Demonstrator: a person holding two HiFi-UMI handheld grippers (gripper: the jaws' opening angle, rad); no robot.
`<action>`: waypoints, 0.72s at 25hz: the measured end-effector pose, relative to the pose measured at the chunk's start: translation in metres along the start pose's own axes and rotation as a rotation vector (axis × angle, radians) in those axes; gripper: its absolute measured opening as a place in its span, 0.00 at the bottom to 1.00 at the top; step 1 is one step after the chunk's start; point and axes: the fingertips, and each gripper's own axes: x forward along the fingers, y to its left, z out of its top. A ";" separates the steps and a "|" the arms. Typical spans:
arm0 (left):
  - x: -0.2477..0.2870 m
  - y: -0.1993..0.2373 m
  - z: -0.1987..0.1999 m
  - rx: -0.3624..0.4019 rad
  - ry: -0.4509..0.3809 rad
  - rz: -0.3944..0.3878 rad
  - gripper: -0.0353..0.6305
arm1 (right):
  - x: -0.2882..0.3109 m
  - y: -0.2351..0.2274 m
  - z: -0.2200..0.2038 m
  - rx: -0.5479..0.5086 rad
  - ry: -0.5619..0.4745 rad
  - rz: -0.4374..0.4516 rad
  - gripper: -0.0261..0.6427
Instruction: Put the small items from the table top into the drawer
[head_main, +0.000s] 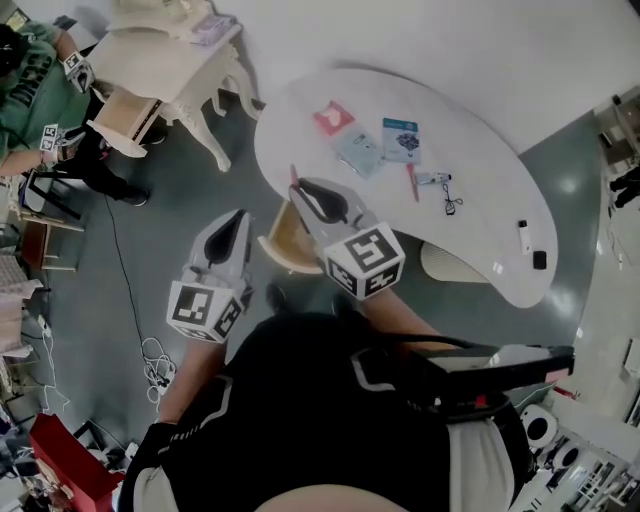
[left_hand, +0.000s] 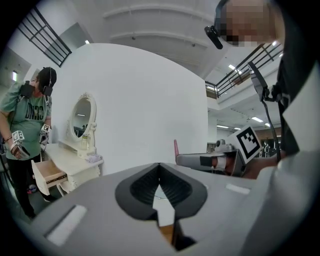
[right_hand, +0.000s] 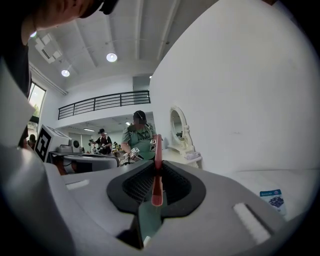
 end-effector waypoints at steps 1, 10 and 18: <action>-0.001 0.005 -0.001 0.001 -0.002 -0.013 0.05 | 0.004 0.002 -0.001 -0.003 0.002 -0.011 0.11; -0.003 0.045 -0.017 -0.008 0.006 -0.143 0.05 | 0.029 0.011 -0.030 -0.045 0.062 -0.082 0.11; 0.022 0.049 -0.045 -0.034 0.060 -0.207 0.05 | 0.035 -0.011 -0.084 -0.060 0.209 -0.079 0.11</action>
